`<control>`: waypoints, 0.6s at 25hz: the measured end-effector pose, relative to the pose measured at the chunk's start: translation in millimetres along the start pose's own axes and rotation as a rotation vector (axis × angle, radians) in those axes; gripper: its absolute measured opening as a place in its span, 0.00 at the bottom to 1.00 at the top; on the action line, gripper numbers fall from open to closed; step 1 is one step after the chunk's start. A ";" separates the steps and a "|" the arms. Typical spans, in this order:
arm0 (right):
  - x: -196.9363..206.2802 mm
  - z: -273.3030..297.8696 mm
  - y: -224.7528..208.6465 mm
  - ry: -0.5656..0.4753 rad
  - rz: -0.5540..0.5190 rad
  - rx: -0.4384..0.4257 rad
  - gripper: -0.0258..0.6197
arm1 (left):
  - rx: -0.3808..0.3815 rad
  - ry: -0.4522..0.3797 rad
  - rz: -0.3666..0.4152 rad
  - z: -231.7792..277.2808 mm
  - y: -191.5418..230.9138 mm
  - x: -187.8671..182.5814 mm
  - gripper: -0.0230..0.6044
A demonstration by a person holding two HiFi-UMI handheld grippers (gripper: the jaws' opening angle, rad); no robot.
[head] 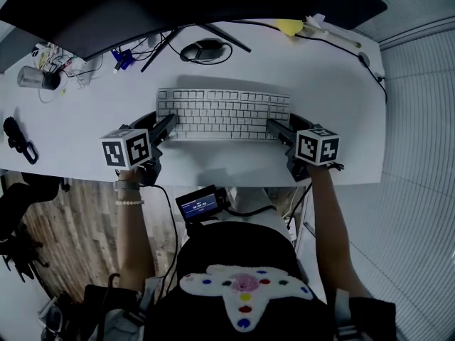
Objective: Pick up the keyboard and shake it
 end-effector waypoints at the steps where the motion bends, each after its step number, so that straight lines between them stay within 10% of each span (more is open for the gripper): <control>1: 0.5 -0.2 0.0 -0.008 0.006 0.001 0.54 | -0.002 -0.002 0.000 0.2 -0.1 0.5 0.42; 15: 9.5 -4.3 -0.5 -0.138 0.003 0.014 0.53 | -0.020 -0.091 0.094 -0.6 -3.7 4.2 0.41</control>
Point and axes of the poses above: the fingertips, and each gripper's own axes: z forward along the fingers, y to its left, x out of its underside, the point moved 9 cm from there along -z, backward along the fingers, and after that the axes turned 11 degrees about z, right-handed, at the moved point
